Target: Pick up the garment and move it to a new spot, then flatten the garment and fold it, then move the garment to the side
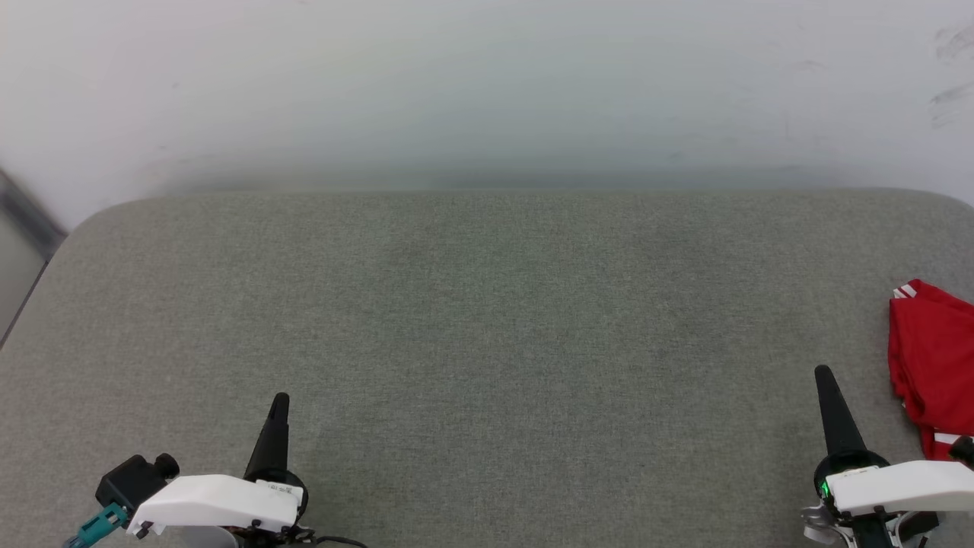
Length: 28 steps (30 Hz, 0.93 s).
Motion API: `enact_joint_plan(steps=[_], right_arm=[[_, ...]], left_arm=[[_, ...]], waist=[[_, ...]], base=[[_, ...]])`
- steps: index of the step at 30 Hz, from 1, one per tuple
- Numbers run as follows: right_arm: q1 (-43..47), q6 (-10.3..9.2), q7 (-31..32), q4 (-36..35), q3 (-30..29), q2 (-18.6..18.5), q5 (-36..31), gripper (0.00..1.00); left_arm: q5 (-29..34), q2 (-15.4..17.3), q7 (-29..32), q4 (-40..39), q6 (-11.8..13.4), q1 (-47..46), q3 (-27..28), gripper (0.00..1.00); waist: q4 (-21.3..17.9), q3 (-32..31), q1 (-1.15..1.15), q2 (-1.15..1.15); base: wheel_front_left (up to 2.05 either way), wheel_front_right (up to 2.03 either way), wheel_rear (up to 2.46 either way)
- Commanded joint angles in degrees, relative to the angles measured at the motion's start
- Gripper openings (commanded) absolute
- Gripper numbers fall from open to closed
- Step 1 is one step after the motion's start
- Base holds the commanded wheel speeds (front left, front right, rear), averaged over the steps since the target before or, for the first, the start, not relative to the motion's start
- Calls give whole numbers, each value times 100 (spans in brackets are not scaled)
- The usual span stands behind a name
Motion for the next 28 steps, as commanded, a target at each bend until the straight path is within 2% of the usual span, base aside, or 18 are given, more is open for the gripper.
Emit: enact_joint_plan(steps=[1,28], right_arm=[[-154,1,36,-21,-15,-2,134,0],[-338,0,422,209,-47,4,1613,0]], left_arm=[[-144,34,28,-34,-40,-120,21,0],[-1709,24,418,125,-183,-320,206,0]], waist=[[-3,0,0,0],[-87,-1,0,0]], base=[[0,0,0],[0,0,0]])
